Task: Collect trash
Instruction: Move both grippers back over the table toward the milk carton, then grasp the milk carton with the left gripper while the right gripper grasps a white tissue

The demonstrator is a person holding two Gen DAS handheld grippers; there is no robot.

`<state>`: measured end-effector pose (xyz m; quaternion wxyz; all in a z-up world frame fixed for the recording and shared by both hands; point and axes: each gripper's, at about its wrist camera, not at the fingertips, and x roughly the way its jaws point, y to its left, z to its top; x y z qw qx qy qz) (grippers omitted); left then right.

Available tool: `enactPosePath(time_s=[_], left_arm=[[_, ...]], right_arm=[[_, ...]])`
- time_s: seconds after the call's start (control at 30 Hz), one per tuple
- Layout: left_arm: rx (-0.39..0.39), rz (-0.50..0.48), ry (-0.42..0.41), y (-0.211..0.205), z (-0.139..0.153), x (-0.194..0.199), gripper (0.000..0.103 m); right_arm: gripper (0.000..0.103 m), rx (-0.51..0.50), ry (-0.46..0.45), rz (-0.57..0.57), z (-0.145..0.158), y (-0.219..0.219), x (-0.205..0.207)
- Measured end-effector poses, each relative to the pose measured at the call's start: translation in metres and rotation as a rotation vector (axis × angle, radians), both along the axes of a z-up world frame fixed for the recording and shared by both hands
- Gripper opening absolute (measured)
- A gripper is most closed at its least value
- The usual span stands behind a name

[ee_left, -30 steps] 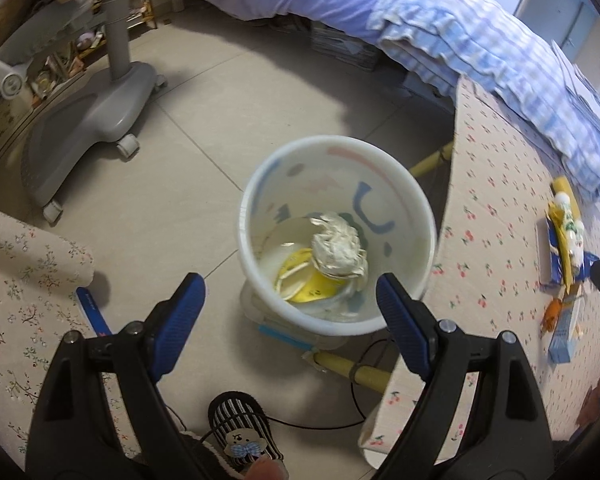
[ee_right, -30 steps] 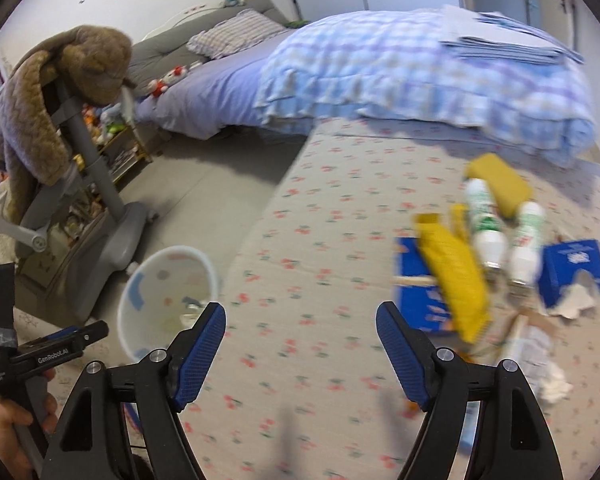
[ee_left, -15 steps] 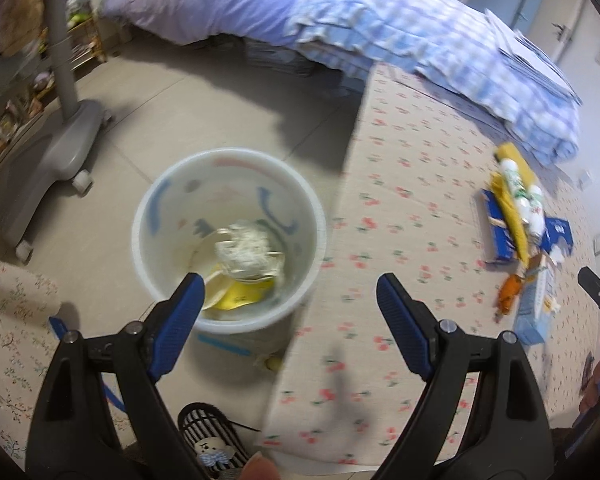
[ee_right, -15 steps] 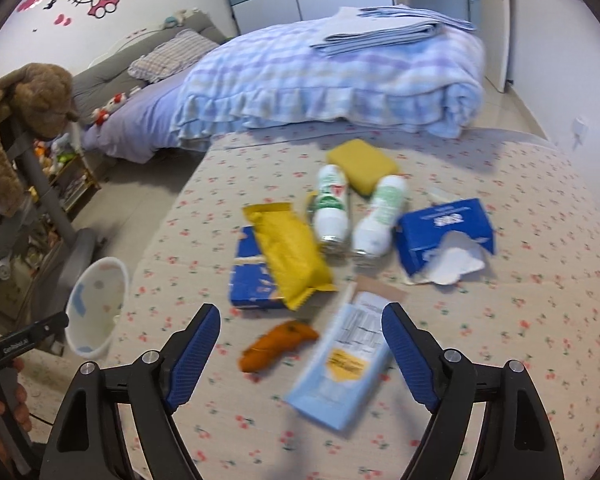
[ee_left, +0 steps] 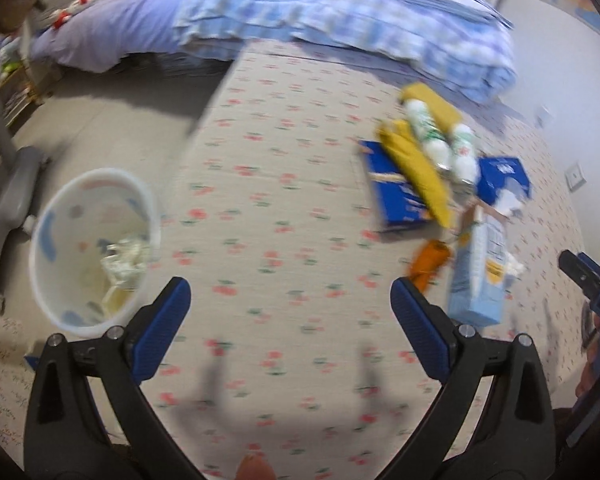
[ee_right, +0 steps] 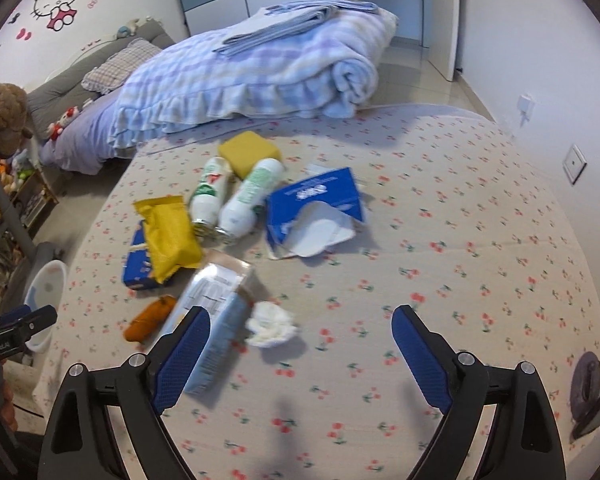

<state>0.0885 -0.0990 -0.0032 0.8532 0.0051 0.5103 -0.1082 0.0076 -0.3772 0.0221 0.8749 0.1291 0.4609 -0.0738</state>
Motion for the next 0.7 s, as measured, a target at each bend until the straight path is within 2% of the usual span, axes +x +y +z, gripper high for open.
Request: enactPosePath(time_s=[0.23, 0.53, 0.7], left_arm=[[-0.065, -0.120, 0.055, -0.059, -0.013, -0.005, 0.100], [-0.171, -0.244, 0.065, -0.113, -0.019, -0.013, 0.100], [-0.176, -0.311, 0.073, -0.139, -0.028, -0.014, 0.093]], right_arm=[[0.094, 0.021, 0.024, -0.056, -0.012, -0.037, -0.017], [0.094, 0.031, 0.059, -0.111, -0.029, -0.073, -0.036], [0.094, 0.042, 0.071, -0.131, -0.035, -0.086, -0.042]])
